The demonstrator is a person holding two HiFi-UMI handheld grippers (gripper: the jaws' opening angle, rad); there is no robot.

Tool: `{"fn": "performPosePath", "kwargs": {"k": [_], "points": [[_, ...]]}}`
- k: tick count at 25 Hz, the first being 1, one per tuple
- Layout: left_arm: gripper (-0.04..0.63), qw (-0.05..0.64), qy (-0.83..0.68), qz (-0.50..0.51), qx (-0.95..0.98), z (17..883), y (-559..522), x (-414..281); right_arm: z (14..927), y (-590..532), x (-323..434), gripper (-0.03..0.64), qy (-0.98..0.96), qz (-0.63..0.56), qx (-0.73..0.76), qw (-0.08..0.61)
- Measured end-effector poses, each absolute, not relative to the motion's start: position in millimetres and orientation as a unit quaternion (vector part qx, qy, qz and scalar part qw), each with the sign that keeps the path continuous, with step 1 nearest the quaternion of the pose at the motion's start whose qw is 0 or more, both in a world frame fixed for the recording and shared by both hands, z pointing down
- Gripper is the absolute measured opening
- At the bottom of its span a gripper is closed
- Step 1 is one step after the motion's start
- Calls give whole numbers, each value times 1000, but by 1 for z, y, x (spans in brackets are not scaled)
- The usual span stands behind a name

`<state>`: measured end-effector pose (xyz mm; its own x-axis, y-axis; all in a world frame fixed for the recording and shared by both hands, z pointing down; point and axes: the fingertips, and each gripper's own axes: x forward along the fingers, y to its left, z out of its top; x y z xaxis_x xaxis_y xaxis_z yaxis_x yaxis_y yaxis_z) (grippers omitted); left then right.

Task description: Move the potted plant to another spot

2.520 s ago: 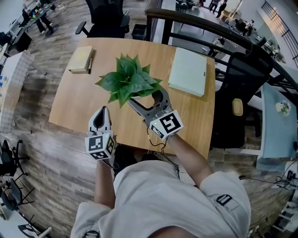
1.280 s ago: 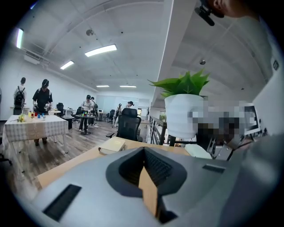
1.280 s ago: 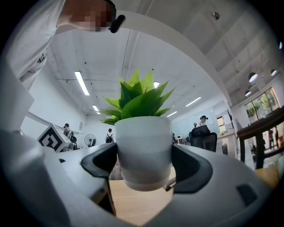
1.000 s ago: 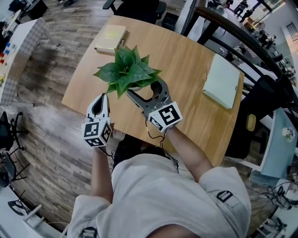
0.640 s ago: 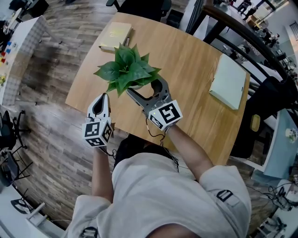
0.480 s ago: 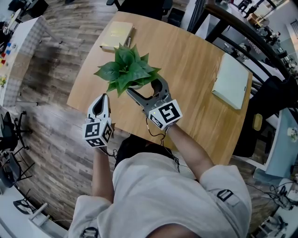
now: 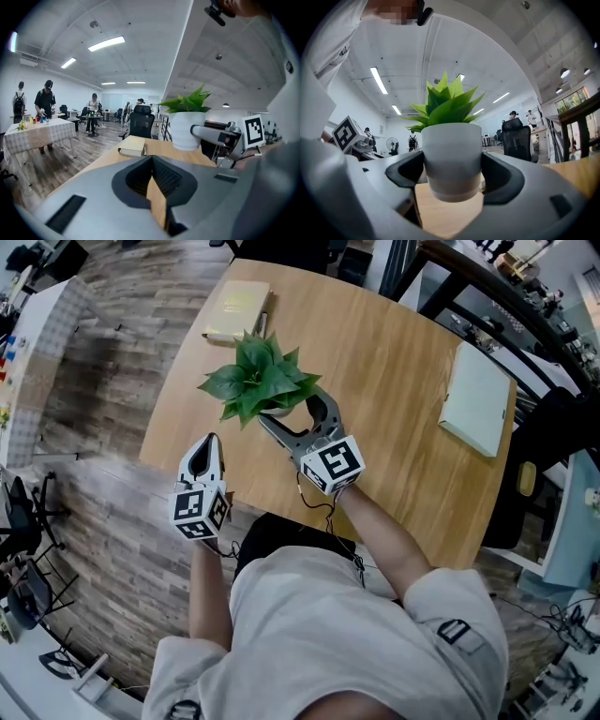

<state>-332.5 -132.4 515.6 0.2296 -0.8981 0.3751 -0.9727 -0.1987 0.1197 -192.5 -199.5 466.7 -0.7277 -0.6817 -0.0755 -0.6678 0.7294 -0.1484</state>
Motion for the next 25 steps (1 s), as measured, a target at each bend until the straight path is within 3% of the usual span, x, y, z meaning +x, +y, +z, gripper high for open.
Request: {"fn": "performPosePath", "kwargs": {"k": [25], "points": [[12,213,-600,128,760,564,-137,-346,547,-222,-212,393,923,-90,-373,-5]]}}
